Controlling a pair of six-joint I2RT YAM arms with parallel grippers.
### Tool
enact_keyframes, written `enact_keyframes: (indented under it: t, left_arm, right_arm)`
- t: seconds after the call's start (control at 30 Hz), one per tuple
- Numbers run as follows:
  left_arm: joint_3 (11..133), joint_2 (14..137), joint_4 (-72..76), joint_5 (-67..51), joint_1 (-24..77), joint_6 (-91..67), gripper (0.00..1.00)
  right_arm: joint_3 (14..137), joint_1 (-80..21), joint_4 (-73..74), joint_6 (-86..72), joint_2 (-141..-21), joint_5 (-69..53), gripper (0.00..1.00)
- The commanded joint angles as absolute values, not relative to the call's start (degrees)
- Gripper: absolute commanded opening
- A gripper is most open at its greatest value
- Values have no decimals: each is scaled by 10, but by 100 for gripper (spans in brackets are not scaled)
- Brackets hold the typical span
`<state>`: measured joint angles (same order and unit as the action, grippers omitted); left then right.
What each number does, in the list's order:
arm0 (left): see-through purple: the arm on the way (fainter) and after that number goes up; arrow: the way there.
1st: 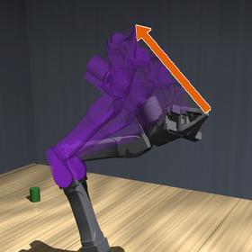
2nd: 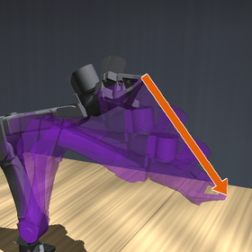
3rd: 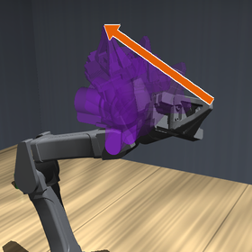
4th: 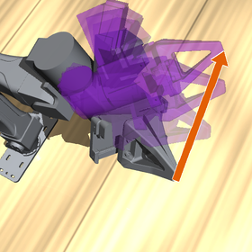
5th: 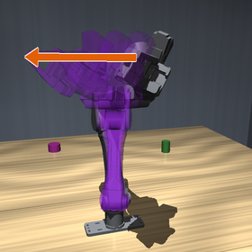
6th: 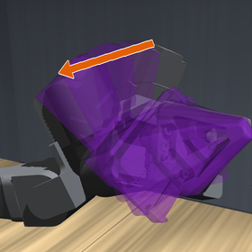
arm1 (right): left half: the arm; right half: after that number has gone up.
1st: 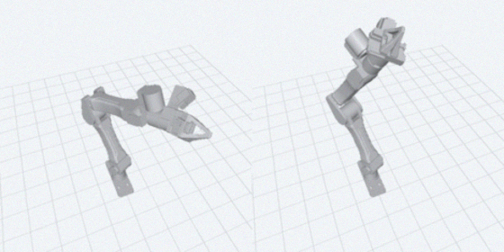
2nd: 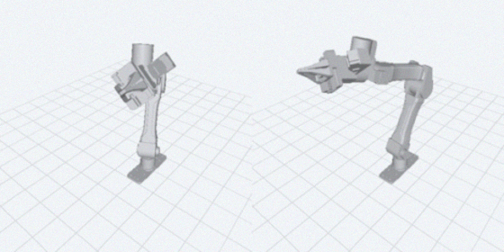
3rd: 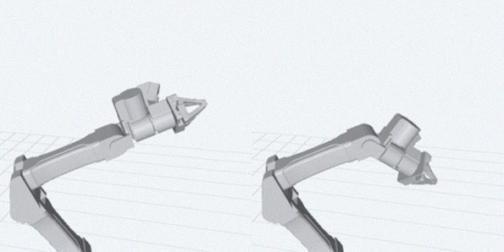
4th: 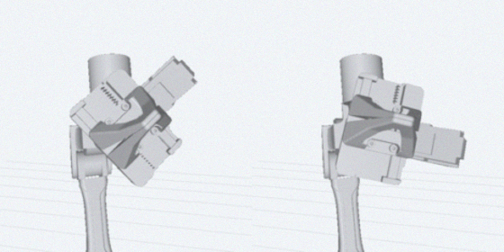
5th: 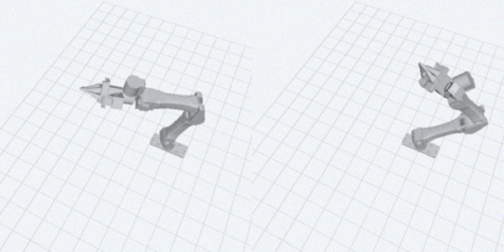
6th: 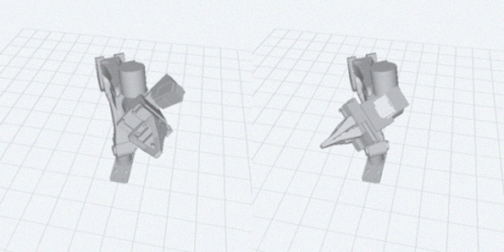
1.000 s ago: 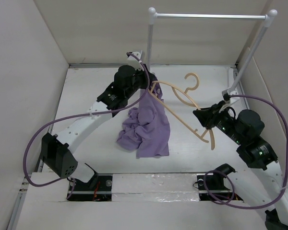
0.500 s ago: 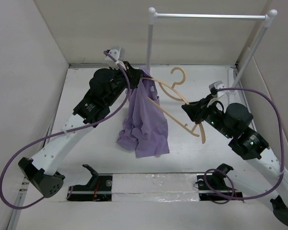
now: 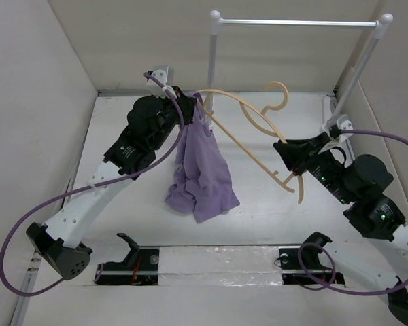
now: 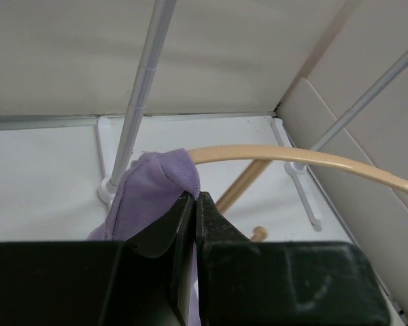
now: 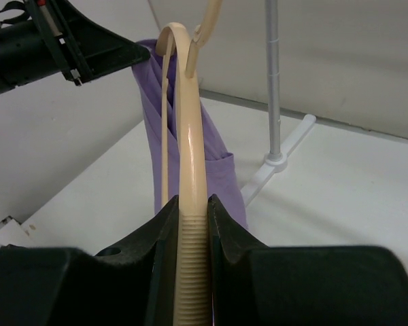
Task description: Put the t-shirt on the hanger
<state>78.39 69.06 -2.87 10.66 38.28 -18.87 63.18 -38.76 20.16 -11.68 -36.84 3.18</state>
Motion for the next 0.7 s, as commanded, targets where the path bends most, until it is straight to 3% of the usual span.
enact_keyframes:
  t: [0.0, 0.37, 0.67]
  left_arm:
    - [800, 684, 24, 69, 386, -185, 0]
    - [809, 683, 9, 143, 386, -173, 0]
    - [858, 737, 1, -15, 386, -184, 0]
  right_arm:
    - [635, -392, 155, -107, -408, 23, 0]
    - [594, -392, 188, -107, -373, -45, 0]
    - [566, -392, 84, -113, -420, -86, 0]
